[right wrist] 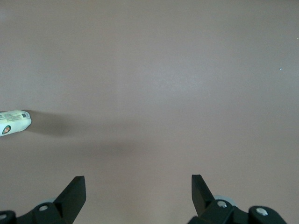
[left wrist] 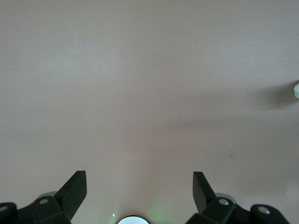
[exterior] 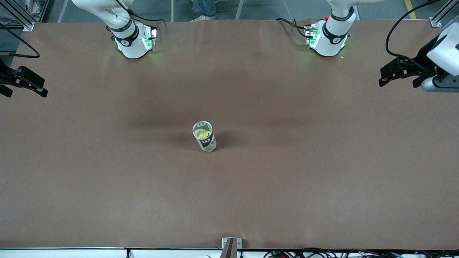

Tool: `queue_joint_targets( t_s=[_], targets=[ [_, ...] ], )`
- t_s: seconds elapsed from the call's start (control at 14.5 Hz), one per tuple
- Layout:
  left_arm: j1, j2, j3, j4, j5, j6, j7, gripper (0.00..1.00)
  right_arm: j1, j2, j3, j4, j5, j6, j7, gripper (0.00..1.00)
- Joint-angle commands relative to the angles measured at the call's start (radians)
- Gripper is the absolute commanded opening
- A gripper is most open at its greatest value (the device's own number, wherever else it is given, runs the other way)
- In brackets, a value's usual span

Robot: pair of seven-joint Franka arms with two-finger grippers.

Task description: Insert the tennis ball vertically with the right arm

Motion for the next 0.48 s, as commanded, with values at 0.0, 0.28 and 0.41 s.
queue_joint_targets(
  t_s=[0.0, 0.28, 0.41],
  targets=[
    [-0.007, -0.050, 0.028, -0.040, -0.013, 0.000, 0.032, 1.00, -0.003, 0.006, 0.002, 0.014, 0.002, -0.003, 0.002, 1.00],
    [-0.012, -0.104, 0.048, -0.070, -0.013, 0.007, 0.036, 1.00, -0.003, 0.006, 0.002, 0.014, 0.002, -0.003, 0.002, 1.00],
    [-0.020, -0.108, 0.049, -0.064, -0.010, 0.010, 0.036, 1.00, -0.003, 0.006, 0.002, 0.014, 0.002, -0.003, 0.002, 1.00]
  ],
)
